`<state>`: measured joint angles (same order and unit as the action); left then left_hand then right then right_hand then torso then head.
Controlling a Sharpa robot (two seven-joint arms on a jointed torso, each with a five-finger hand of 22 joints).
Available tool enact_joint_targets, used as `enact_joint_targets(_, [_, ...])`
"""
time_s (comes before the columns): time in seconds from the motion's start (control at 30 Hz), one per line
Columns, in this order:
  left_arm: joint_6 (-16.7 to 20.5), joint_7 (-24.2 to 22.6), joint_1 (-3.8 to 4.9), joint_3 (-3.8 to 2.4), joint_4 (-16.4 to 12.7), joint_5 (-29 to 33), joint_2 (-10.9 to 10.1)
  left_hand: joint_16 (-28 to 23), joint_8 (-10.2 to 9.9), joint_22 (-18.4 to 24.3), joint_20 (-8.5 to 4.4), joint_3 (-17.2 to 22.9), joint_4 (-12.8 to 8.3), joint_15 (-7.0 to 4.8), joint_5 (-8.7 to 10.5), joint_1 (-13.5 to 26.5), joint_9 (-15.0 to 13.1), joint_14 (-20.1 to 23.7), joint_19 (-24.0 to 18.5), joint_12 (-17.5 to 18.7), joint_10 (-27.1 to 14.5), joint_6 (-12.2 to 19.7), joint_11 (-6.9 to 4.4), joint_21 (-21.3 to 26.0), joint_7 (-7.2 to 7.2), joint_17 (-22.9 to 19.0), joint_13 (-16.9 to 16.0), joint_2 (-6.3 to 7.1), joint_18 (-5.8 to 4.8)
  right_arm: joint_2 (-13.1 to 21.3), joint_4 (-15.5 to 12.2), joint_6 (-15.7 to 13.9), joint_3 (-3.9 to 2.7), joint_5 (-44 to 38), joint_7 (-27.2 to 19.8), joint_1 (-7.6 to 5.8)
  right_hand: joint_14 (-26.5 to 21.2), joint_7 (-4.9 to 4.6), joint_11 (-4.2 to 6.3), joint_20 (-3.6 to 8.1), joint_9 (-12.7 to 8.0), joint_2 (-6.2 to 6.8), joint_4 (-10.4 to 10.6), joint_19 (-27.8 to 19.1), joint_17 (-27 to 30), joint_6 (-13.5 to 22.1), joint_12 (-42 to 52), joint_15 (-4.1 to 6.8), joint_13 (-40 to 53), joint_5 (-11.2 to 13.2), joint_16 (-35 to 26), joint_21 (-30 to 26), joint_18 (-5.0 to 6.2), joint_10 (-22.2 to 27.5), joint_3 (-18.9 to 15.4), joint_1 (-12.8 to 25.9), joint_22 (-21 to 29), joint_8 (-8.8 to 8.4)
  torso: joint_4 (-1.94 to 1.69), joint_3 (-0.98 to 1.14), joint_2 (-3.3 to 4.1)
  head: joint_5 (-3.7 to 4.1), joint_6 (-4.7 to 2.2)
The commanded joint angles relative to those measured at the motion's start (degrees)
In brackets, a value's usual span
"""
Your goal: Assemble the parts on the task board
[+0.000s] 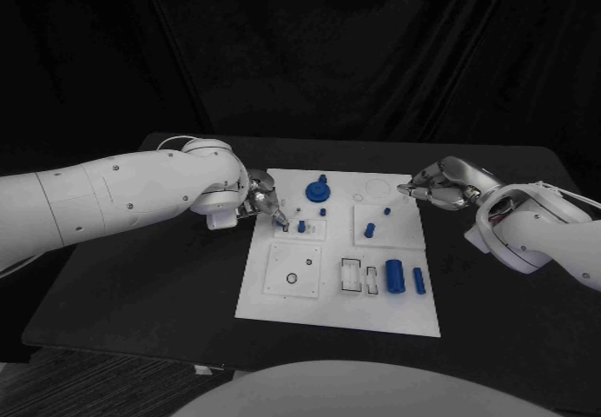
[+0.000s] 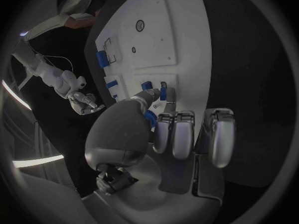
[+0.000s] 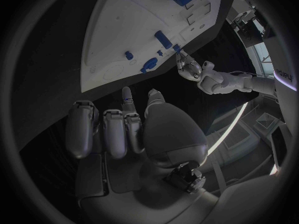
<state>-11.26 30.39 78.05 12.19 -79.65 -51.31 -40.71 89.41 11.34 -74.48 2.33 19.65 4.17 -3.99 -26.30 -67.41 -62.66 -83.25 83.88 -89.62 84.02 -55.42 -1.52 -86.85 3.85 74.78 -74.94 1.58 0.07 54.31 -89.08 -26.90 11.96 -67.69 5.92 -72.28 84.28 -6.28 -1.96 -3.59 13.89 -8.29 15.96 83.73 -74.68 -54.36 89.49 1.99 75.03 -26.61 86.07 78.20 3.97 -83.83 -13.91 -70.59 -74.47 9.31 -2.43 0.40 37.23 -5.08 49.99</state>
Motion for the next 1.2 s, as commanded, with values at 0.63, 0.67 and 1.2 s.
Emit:
enact_joint_targets(0.63, [-0.93, -0.37, -0.09, -0.03, 0.52, 0.08, 0.43, 0.59, 2.24, -14.37, -0.35, 7.45, -1.45, -0.44, -2.99, 0.30, -2.36, -6.75, 4.33, -0.38, 5.98, -1.01, 0.04, 0.37, -1.16, 15.22, -15.06, -0.28, 0.80, 0.10, -0.07, 0.39, -0.04, -0.12, 1.23, 0.27, 4.09, -0.24, -0.04, -0.38, -0.63, -0.70, -0.17, 1.41, -7.61, 0.24, 0.51, 0.13, 14.97, -0.68, -0.34, -1.11, -0.78, -6.17, -0.11, -1.62, -11.24, -0.61, 0.01, 0.02, 0.02, 0.02, 0.01])
enact_joint_targets(0.67, [-0.93, -0.37, -0.09, -0.03, 0.59, 0.08, 0.48, 0.59, 2.24, -14.37, -0.35, 7.45, -1.45, -0.44, -2.99, 0.30, -2.36, -6.75, 4.33, -0.38, 5.98, -1.01, 0.04, 0.37, -1.16, 15.22, -15.06, -0.28, 0.80, 0.10, -0.06, 0.39, -0.04, -0.12, 1.23, 0.27, 4.09, -0.24, -0.04, -0.38, -0.63, -0.70, -0.17, 1.41, -7.61, 0.24, 0.51, 0.13, 14.97, -0.68, -0.34, -1.11, -0.78, -6.17, -0.11, -1.62, -11.24, -0.61, 0.01, 0.02, 0.02, 0.03, 0.01])
enact_joint_targets(1.2, [-1.45, -0.30, -0.13, -0.02, 0.08, 0.08, 0.53, 0.59, 2.24, -14.36, -0.35, 7.51, -1.47, -0.44, -2.87, 0.37, -2.36, -6.75, 4.31, -0.38, 5.98, -1.00, 0.04, 0.40, -1.17, 15.22, -15.06, -0.26, 0.81, 0.13, 0.02, 0.39, -0.04, -0.12, 1.26, 0.30, 4.09, -0.24, -0.04, -0.38, -0.64, -0.66, -0.26, 1.39, -7.60, 0.27, 0.51, 0.13, 14.97, -0.82, -0.35, -1.16, -0.76, -6.17, -0.06, -1.81, -11.23, -0.63, 0.02, 0.05, 0.03, 0.01, 0.01])
